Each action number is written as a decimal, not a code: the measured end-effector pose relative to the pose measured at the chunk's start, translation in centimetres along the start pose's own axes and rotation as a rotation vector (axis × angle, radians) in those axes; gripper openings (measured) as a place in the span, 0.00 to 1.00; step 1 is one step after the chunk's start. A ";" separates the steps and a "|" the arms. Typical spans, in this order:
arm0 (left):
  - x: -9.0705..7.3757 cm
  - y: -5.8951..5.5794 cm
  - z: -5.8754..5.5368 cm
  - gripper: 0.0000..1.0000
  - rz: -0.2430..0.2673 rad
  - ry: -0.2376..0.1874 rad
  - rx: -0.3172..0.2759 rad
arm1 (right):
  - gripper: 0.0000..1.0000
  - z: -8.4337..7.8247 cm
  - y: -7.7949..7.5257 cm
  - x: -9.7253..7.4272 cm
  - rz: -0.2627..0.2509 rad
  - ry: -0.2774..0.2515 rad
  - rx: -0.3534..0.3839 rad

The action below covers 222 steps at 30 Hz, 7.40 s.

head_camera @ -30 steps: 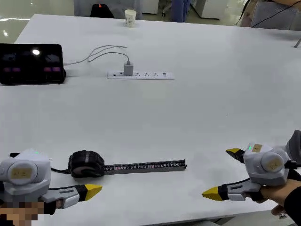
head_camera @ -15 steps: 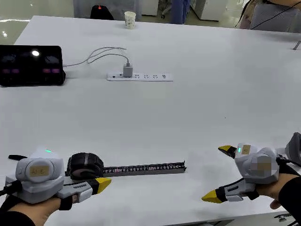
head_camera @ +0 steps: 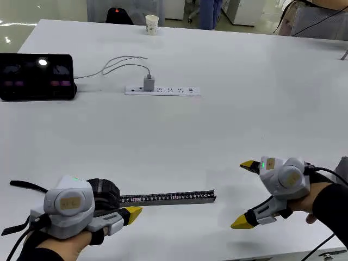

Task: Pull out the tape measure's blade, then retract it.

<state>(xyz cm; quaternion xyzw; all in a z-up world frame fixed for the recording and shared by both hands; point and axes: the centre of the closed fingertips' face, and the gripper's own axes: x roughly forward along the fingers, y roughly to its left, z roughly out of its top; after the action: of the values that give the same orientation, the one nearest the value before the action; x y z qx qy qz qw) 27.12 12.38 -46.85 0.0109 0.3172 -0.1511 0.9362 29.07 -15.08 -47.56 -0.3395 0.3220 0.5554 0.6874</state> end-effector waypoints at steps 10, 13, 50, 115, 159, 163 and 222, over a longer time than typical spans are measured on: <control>0.4 1.0 0.4 0.99 0.084 -0.047 -0.053 | 0.99 1.1 -1.1 1.9 0.040 0.028 -0.038; 0.6 1.4 0.4 0.99 0.100 -0.051 -0.062 | 0.99 1.3 -1.1 2.6 0.048 0.040 -0.047; 1.3 2.3 1.5 0.99 0.146 -0.178 -0.077 | 0.45 0.7 -0.5 5.2 0.161 0.082 -0.106; 1.7 3.8 -0.7 0.62 0.200 -0.085 -0.195 | 0.11 0.3 0.0 5.8 0.183 0.218 -0.050; 1.8 3.9 -0.7 0.61 0.185 -0.064 -0.185 | 0.11 1.4 0.0 6.7 0.163 0.206 -0.034; 1.8 4.0 -0.7 0.61 0.184 -0.063 -0.183 | 0.11 1.7 0.2 6.7 0.164 0.198 -0.041; 1.8 3.9 -0.9 0.61 0.171 -0.033 -0.184 | 0.11 3.5 0.6 7.9 0.169 0.191 -0.036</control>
<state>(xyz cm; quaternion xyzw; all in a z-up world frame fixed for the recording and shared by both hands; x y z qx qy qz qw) 29.05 15.72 -48.96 -0.0504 0.3122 -0.0409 0.9478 30.12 -7.80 -52.16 -0.3747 0.4035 0.5822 0.5982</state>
